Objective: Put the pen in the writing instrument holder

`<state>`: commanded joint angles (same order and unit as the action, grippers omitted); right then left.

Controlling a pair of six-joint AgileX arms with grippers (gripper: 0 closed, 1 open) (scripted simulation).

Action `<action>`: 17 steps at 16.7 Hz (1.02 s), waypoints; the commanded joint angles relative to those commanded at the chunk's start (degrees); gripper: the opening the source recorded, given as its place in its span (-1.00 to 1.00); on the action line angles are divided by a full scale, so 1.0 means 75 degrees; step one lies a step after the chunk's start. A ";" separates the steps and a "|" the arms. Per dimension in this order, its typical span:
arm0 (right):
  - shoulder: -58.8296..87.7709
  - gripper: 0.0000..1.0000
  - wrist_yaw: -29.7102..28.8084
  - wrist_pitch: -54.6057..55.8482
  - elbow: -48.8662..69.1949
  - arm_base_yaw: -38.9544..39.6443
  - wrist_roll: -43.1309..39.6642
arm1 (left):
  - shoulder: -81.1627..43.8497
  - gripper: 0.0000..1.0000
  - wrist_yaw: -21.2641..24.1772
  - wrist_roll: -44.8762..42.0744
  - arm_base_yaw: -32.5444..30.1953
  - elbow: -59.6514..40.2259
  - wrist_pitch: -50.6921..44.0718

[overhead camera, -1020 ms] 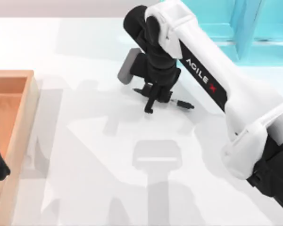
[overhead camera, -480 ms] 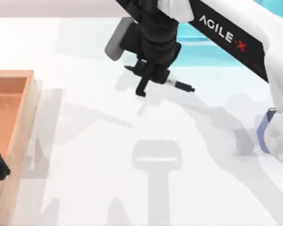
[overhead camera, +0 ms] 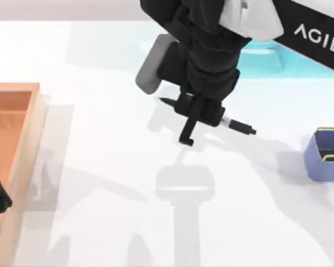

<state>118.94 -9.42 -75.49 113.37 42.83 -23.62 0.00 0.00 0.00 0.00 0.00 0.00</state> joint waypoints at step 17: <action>-0.0907 -1.00 0.2396 0.3651 -0.2559 -0.1270 0.0706 | 0.0000 1.00 0.0000 0.0000 0.0000 0.0000 0.0000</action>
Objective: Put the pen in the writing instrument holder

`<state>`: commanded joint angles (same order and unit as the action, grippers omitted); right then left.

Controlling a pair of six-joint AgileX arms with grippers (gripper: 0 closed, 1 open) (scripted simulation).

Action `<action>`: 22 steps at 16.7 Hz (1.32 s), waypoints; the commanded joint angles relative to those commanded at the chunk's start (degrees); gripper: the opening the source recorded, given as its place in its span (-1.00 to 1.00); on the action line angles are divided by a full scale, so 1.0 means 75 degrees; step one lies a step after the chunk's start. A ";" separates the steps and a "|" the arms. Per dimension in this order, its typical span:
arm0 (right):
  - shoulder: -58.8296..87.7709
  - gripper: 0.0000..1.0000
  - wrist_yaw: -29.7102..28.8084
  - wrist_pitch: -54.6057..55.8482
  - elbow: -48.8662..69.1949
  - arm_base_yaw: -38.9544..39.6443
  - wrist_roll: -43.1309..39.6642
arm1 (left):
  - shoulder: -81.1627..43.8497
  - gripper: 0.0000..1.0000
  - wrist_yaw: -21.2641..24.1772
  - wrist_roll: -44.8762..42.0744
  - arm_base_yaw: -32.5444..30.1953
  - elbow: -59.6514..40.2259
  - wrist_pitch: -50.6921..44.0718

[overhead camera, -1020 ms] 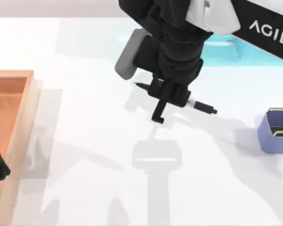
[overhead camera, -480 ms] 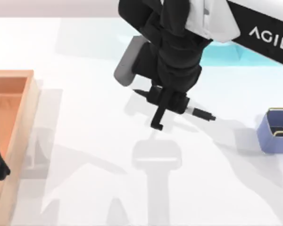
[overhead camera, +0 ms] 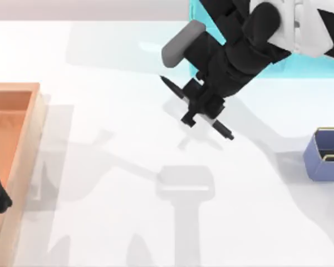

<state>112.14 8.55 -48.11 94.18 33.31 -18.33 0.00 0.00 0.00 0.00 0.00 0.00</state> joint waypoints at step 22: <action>-0.2559 -1.00 0.8555 1.6039 -0.8374 -0.7147 0.4352 | 0.0000 1.00 0.0000 0.0000 0.0000 0.0000 0.0000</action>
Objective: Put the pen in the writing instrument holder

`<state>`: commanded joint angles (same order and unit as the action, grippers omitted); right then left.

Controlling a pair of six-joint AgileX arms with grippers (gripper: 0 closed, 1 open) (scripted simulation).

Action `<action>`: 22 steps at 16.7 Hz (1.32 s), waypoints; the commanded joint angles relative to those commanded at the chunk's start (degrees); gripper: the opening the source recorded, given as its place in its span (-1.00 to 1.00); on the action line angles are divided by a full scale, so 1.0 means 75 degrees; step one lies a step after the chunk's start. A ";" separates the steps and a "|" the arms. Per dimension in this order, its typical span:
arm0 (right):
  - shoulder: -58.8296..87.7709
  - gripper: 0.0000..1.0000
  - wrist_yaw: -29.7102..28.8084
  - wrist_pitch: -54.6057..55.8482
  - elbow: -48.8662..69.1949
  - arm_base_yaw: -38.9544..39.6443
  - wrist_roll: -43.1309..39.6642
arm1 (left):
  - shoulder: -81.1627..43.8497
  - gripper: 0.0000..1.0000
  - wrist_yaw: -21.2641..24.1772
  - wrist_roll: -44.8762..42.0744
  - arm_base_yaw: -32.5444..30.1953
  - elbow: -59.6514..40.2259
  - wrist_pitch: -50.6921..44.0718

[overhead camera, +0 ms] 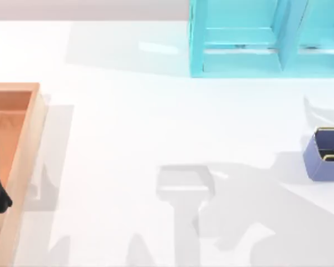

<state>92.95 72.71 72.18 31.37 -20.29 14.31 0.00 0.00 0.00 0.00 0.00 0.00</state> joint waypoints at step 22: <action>-0.0153 -0.40 0.0312 0.0729 -0.0272 -0.0228 0.0020 | 0.0000 1.00 0.0000 0.0000 0.0000 0.0000 0.0000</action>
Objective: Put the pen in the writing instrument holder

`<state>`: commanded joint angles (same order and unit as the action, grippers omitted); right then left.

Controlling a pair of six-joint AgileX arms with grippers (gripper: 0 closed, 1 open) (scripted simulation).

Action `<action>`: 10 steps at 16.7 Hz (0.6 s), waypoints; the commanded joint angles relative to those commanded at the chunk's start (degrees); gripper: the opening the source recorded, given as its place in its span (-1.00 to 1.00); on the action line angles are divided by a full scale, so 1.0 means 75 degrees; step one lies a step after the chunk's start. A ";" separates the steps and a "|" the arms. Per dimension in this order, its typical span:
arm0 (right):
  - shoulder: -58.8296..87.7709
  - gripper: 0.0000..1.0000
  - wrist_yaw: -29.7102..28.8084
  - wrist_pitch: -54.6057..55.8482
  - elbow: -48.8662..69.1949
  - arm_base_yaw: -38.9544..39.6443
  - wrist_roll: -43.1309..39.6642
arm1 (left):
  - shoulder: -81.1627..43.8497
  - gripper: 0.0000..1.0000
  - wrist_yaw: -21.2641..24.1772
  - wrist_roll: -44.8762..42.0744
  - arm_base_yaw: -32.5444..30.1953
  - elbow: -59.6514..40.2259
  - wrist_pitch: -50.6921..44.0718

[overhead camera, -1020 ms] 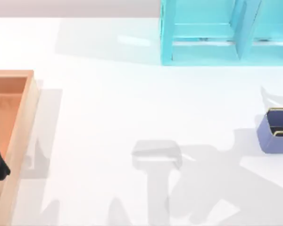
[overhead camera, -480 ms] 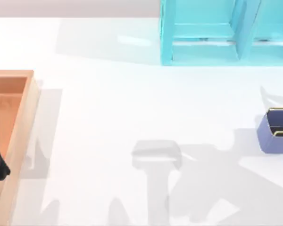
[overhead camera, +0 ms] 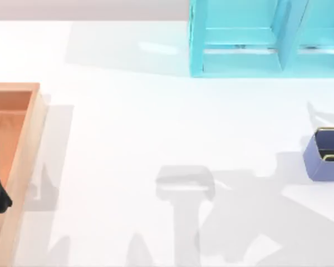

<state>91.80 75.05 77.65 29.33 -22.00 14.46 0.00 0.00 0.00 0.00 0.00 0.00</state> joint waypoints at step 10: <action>0.0000 1.00 0.0000 0.0000 0.0000 0.0000 0.0000 | 0.0000 1.00 0.0000 0.0000 0.0000 0.0000 0.0000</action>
<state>91.80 75.05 77.65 29.33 -22.00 14.46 0.00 0.00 0.00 0.00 0.00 0.00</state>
